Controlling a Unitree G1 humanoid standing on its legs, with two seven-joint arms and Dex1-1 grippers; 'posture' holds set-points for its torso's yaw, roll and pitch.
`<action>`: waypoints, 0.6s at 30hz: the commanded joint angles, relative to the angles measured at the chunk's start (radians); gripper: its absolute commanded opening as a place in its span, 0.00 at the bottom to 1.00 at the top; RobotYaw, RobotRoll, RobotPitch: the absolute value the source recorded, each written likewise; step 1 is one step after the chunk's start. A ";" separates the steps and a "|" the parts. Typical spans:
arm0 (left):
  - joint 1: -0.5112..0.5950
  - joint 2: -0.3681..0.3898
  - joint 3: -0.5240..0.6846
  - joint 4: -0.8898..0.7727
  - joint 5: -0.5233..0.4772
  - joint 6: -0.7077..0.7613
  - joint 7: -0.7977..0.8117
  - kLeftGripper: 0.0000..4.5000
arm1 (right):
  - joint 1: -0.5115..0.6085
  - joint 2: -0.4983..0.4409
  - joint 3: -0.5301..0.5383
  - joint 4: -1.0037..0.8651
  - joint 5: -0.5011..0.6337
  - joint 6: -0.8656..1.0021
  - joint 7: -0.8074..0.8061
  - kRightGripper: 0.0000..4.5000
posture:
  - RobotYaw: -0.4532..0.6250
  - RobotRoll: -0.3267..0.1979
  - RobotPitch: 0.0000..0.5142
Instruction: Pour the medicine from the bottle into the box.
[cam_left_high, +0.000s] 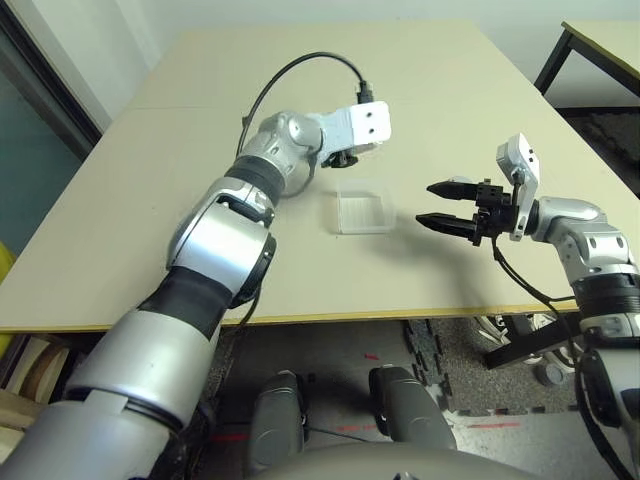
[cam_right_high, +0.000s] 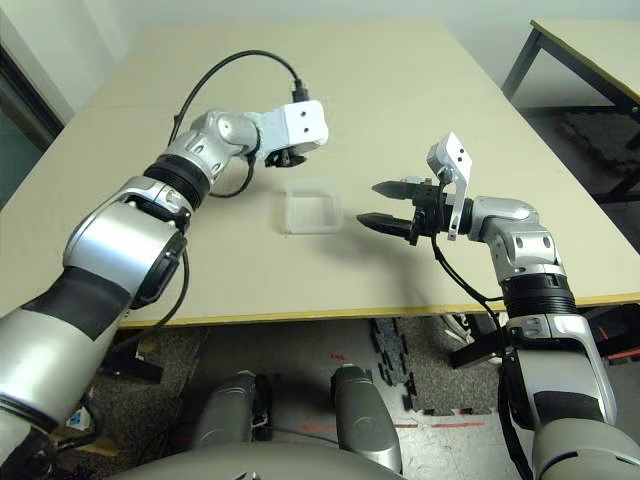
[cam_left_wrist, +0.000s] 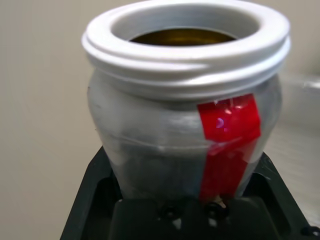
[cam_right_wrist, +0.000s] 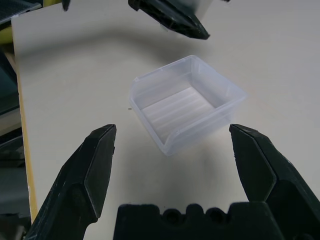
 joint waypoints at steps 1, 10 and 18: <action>0.035 0.030 0.091 -0.051 -0.105 0.136 0.011 0.62 | 0.004 0.007 -0.011 0.017 -0.001 -0.019 -0.001 1.00 | 0.26 0.62 0.09; 0.116 0.061 0.037 -0.158 -0.065 0.129 0.120 0.62 | -0.025 0.020 0.000 0.059 -0.010 -0.038 0.011 1.00 | 0.28 0.62 0.08; -0.013 0.117 -0.658 -0.114 0.643 -0.379 0.666 0.62 | -0.018 0.023 -0.001 0.046 -0.004 -0.028 0.010 1.00 | 0.28 0.62 0.09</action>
